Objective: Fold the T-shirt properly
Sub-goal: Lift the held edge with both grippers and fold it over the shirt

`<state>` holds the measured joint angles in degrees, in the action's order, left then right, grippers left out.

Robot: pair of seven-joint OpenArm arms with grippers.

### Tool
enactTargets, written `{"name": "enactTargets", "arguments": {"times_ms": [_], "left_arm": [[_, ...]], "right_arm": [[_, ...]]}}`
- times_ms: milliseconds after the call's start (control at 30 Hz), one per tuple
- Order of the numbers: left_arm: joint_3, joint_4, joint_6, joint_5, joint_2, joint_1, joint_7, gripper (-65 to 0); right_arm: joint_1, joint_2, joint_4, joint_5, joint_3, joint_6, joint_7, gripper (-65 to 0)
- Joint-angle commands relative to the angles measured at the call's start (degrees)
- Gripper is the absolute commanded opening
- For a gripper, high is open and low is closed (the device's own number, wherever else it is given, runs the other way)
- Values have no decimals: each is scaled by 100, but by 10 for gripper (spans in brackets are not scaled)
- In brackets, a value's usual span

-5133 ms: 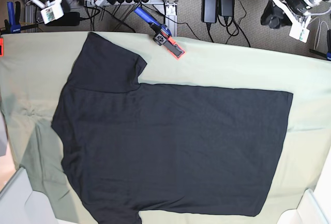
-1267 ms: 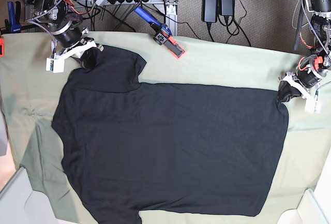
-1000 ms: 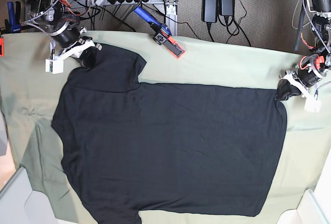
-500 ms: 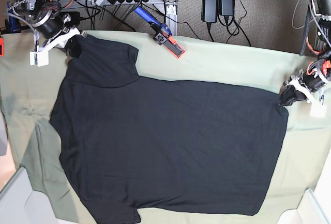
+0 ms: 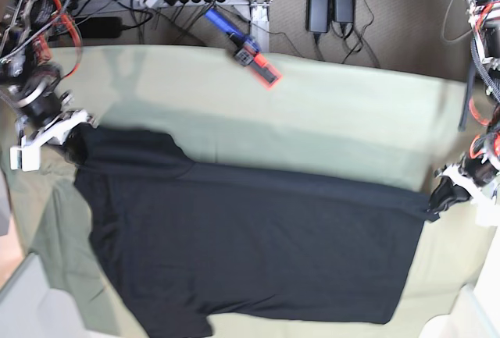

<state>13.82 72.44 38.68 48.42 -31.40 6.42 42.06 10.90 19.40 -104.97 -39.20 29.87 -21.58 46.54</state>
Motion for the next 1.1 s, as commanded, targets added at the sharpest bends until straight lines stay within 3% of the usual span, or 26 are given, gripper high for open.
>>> {"name": "enactTargets", "arguments": {"times_ms": [0, 300, 533, 900, 933, 1000, 1033, 1067], "left_arm": [[44, 66, 132, -31, -116, 133, -219, -650], [-166, -660, 132, -476, -96, 730, -695, -650], [-750, -1939, 132, -1123, -81, 1609, -1674, -650], [-1001, -2463, 132, -1416, -42, 1945, -1958, -650], [-1078, -2463, 132, -1493, -35, 1947, -2052, -632], [-1226, -2463, 132, -1716, -13, 1963, -2210, -491], [-1276, -2463, 132, -1768, 0, 1963, -2218, -416], [-1318, -2463, 132, -1766, 15, 1961, -2216, -347]], "right_arm": [[-192, 164, -20, -24, 37, -356, -157, -650], [-1676, 409, 1410, -2, -424, -374, -177, -650], [-2914, 404, 2627, 378, -1139, -374, -267, -650], [-3838, 323, 3810, 1049, -1827, -374, -649, -650], [-3856, 308, 3845, 1115, -1827, -372, -688, -650], [-3866, 258, 3888, 1204, -1827, -372, -693, -650], [-3862, 232, 3888, 1215, -1827, -374, -691, -614], [-3862, 201, 3891, 1228, -1825, -374, -691, -492]]}}
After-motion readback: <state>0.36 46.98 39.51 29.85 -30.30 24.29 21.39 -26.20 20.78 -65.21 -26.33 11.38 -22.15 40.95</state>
